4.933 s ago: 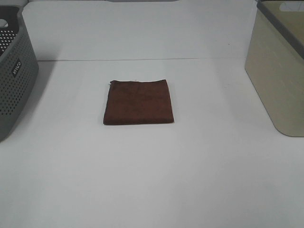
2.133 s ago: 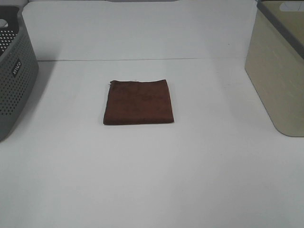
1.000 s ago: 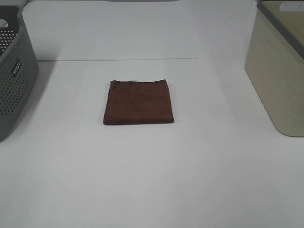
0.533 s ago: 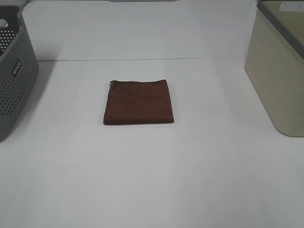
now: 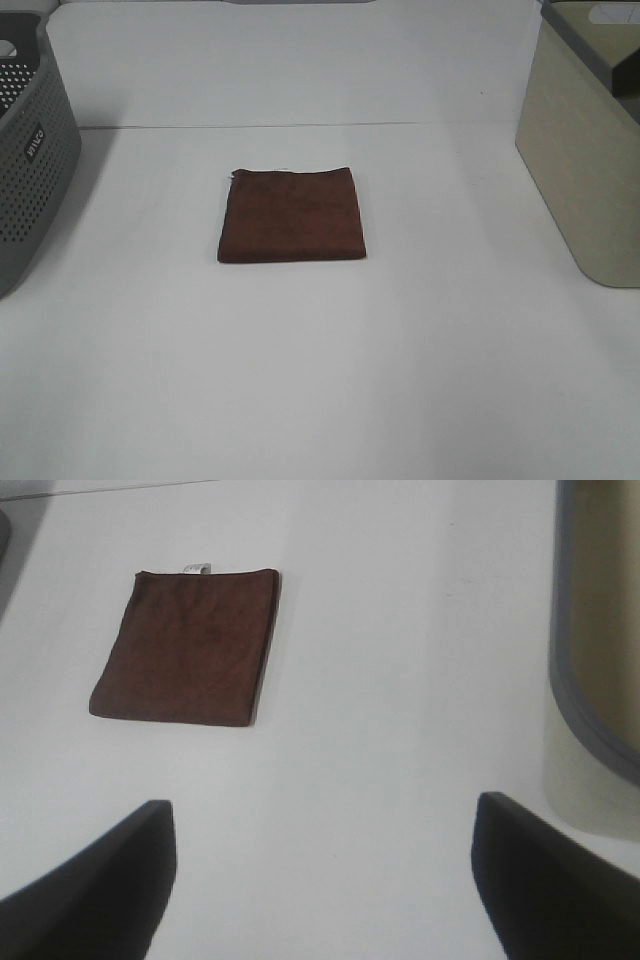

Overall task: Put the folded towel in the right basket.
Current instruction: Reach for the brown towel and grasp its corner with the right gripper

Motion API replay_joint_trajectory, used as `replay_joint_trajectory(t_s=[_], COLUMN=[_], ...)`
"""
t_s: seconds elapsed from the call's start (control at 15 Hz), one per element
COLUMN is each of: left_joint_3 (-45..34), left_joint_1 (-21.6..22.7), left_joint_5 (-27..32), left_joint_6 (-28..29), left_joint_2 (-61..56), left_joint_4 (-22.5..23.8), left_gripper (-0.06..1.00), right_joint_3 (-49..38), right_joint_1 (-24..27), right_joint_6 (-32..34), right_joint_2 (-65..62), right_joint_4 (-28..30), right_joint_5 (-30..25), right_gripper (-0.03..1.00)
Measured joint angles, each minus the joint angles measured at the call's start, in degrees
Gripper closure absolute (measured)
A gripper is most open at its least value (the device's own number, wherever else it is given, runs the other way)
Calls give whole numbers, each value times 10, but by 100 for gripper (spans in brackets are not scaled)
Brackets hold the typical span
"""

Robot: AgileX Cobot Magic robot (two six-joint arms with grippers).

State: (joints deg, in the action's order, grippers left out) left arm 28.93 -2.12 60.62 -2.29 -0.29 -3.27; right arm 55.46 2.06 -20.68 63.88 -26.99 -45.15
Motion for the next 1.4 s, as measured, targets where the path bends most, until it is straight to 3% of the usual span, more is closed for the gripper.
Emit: replay_joint_trajectory(t_s=[0.13,0.67,1.27,1.4], left_joint_3=[0,0,0,0], left_joint_1=[0,0,0,0], left_joint_5=[0,0,0,0], left_joint_6=[0,0,0,0], left_joint_2=[0,0,0,0], left_joint_4=[0,0,0,0], left_gripper=[7,7,7,7], right_joint_3=[54,256,403,460], right_joint_1=[-3,-134,-138,-137], right_joint_6=[-25,-32,-31,-30], right_joint_2=[91,388,641,703], right_joint_4=[-38,-29,-66,-90], right_joint_5=[1,18,1,-28], right_gripper=[20,21,31,31])
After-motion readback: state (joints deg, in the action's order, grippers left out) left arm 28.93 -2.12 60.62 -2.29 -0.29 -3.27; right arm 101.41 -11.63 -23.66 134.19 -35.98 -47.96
